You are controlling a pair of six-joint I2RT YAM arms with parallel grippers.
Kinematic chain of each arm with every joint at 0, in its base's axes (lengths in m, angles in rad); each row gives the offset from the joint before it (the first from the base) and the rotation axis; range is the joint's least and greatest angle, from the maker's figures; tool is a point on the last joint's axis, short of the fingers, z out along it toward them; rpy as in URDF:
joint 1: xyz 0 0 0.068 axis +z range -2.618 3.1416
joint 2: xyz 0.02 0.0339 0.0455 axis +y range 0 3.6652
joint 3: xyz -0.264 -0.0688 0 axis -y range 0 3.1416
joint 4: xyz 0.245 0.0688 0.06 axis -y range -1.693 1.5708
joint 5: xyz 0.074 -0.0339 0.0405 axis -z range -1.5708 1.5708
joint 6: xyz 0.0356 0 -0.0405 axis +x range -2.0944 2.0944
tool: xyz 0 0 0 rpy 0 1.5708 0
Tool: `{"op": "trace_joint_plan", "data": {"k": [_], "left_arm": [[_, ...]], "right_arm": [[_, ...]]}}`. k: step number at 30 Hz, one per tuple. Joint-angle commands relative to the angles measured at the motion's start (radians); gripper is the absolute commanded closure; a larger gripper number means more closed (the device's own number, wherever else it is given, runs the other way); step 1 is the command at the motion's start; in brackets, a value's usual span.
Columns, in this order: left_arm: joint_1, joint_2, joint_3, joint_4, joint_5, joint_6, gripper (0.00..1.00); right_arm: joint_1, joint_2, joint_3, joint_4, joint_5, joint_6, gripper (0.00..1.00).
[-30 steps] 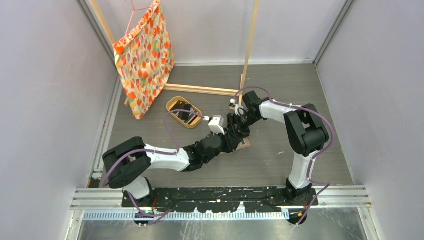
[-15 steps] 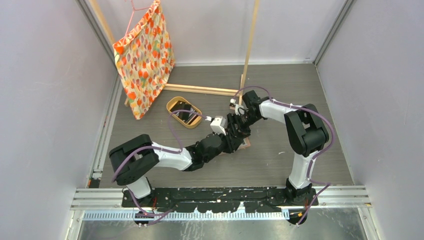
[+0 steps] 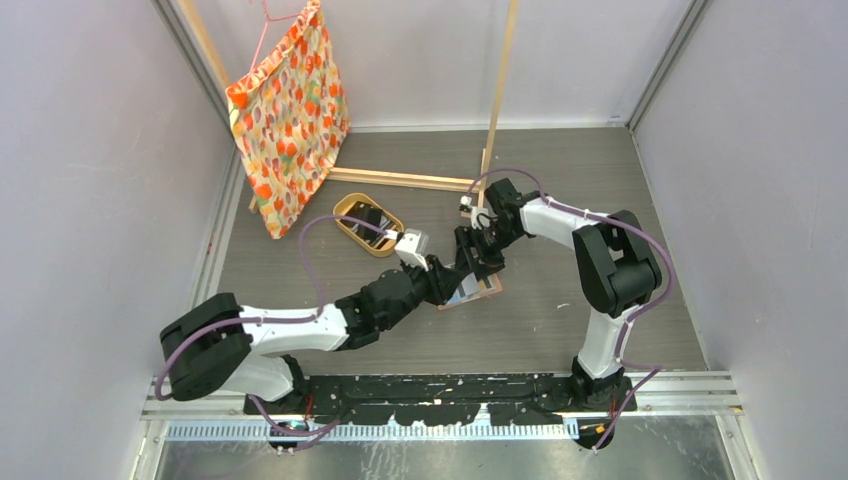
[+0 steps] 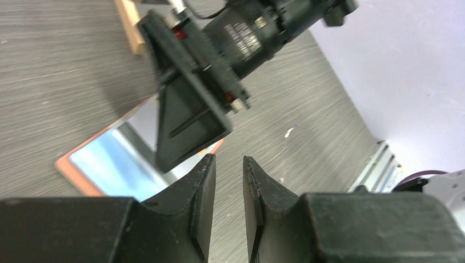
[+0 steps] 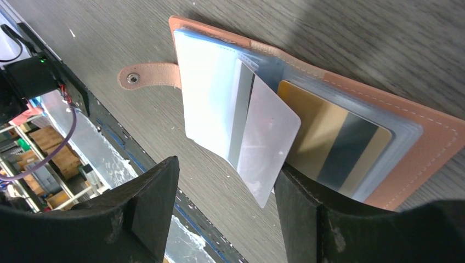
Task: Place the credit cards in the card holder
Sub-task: Insert the credit card into the card holder.
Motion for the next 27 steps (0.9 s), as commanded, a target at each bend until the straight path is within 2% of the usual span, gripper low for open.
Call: {"op": "trace_joint_plan", "data": {"k": [1, 9, 18, 27], "left_arm": [[0.011, -0.073, -0.073, -0.043, -0.073, 0.058, 0.73], [0.034, -0.094, -0.116, -0.060, -0.116, 0.016, 0.73], [0.088, -0.036, -0.060, -0.250, -0.157, -0.164, 0.76], [0.095, -0.005, -0.046, -0.259, -0.137, -0.174, 0.77]], "right_arm": [[0.007, -0.056, 0.039, -0.020, 0.037, -0.032, 0.32], [0.045, -0.059, 0.043, -0.030, 0.088, -0.061, 0.31], [0.102, -0.070, 0.049, -0.031, 0.171, -0.101, 0.30], [0.132, -0.054, 0.068, -0.046, 0.224, -0.108, 0.30]]}}
